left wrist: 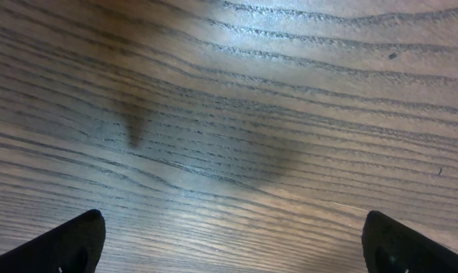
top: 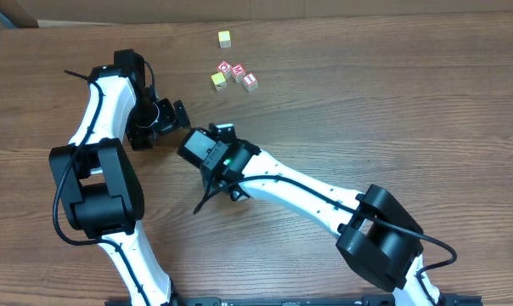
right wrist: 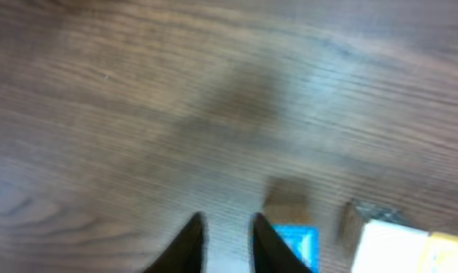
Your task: Flip 5 blocks
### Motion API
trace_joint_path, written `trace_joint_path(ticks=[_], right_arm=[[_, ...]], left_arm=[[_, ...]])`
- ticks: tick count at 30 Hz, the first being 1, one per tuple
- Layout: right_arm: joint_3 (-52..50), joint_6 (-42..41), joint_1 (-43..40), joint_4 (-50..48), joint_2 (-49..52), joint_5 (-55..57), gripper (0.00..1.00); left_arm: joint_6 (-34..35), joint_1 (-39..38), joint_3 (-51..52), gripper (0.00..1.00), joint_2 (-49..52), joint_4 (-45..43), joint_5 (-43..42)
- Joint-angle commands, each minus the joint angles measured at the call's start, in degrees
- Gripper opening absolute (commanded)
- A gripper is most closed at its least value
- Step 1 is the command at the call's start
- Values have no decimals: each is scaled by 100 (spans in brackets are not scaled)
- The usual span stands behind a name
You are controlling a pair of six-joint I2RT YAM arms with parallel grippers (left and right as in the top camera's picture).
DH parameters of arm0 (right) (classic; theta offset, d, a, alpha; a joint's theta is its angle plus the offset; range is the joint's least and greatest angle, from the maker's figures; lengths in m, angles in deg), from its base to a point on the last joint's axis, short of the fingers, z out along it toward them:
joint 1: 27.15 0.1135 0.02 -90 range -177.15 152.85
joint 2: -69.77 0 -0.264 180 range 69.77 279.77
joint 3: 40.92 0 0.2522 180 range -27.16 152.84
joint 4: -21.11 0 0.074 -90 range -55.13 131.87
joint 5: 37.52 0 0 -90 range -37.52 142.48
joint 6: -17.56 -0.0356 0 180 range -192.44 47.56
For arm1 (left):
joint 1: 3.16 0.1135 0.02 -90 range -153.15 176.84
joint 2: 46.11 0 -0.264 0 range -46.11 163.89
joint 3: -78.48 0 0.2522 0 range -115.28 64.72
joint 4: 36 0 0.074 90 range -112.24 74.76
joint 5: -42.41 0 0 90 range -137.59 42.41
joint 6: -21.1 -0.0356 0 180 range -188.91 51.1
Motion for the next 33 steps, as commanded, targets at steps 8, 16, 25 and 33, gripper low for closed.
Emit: trace_joint_path(ticks=[8, 16, 25, 33], right_arm=[[-1019, -31, 385, -684, -146, -177, 13], [-1292, -31, 271, -778, -146, 374, 14], [-1292, -50, 175, -789, -146, 385, 14], [-1292, -50, 173, -824, -146, 546, 15]], left_arm=[[4, -7, -57, 100, -125, -2, 20], [7, -7, -57, 100, -125, -2, 20], [7, -7, -57, 100, -125, -2, 20], [4, -7, -57, 100, -125, -2, 22]])
